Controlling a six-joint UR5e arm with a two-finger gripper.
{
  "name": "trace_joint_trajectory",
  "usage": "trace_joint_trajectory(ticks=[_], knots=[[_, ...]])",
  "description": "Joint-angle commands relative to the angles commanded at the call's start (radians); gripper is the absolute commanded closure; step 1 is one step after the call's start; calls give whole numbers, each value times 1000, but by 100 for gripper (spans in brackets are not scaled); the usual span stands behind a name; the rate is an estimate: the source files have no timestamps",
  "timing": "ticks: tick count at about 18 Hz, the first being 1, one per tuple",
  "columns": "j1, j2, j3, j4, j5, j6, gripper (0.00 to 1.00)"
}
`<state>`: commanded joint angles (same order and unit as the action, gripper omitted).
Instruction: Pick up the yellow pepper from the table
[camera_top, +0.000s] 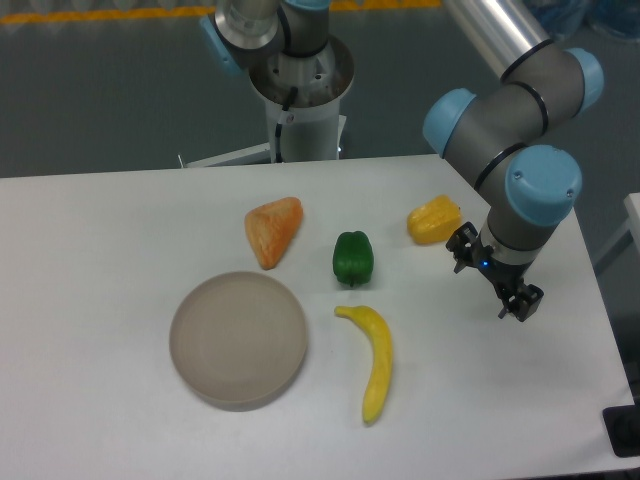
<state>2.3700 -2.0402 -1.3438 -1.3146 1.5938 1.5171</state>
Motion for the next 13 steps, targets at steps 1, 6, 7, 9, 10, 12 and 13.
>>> trace_joint_trajectory(ticks=[1, 6, 7, 9, 10, 12, 13], knots=[[0, 0, 0, 0, 2, 0, 0], [6, 11, -15, 0, 8, 6, 0], [17, 14, -20, -3, 9, 29, 0], [25, 40, -61, 3, 15, 121, 0], [35, 55, -87, 5, 17, 142, 0], [57, 87, -150, 12, 18, 176, 0], [70, 107, -172, 12, 18, 207, 0]])
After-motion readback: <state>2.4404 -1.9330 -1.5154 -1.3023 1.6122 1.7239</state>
